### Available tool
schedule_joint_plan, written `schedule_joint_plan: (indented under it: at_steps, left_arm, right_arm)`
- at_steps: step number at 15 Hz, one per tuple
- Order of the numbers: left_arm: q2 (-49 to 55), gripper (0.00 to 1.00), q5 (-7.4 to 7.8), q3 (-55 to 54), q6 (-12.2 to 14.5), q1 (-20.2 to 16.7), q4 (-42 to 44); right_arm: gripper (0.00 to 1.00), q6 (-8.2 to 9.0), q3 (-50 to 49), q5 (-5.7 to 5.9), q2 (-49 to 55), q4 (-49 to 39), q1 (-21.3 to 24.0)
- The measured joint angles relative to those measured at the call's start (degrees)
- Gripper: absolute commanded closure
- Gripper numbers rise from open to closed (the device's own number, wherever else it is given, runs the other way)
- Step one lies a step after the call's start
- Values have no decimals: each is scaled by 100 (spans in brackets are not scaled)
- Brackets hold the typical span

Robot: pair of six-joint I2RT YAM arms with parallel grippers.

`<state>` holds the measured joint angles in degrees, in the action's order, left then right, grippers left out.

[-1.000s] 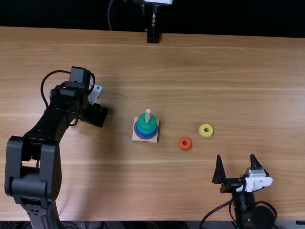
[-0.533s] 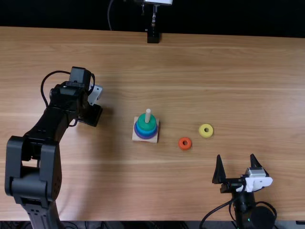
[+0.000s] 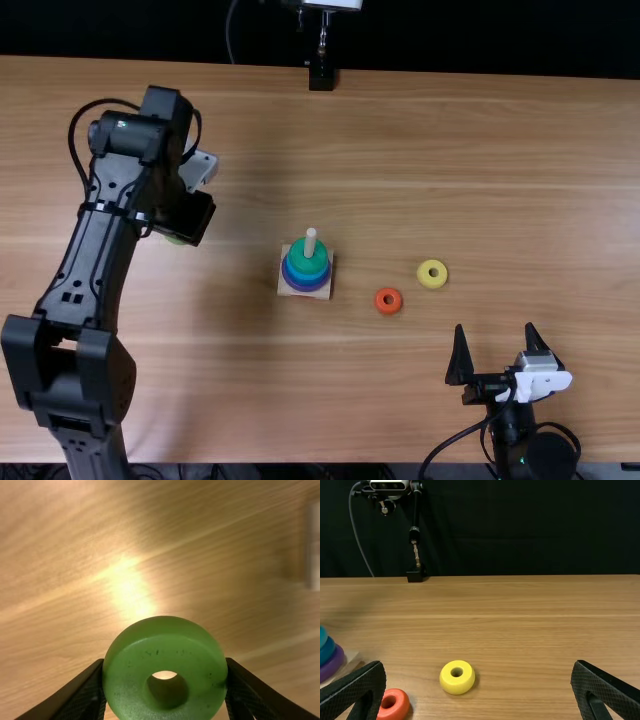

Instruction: Build the Hanoi tower: stack the rings onto the peg from bottom to top in this color order: purple, dark blue, light blue, dark green, light green, yellow, orange.

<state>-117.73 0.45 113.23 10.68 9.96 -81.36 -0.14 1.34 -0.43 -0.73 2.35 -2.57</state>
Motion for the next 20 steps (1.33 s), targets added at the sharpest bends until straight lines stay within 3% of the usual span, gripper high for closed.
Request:
schedule_joint_plan:
  at_steps: [2,6,10,14,20]
  left_arm:
    - [0,100,4,662,-57,409,-308]
    - [0,100,22,1812,-643,1075,-538]
    - [0,100,22,1996,-1215,1602,-553]
    - [0,100,24,1996,-1397,1937,-553]
    - [-166,100,24,2000,-1635,2103,-557]
  right_arm:
    - [0,2,2,0,0,2,0]
    - [0,0,2,0,0,0,0]
    - [0,0,2,0,0,0,0]
    - [0,-2,2,0,0,2,0]
    - [0,0,0,0,0,2,0]
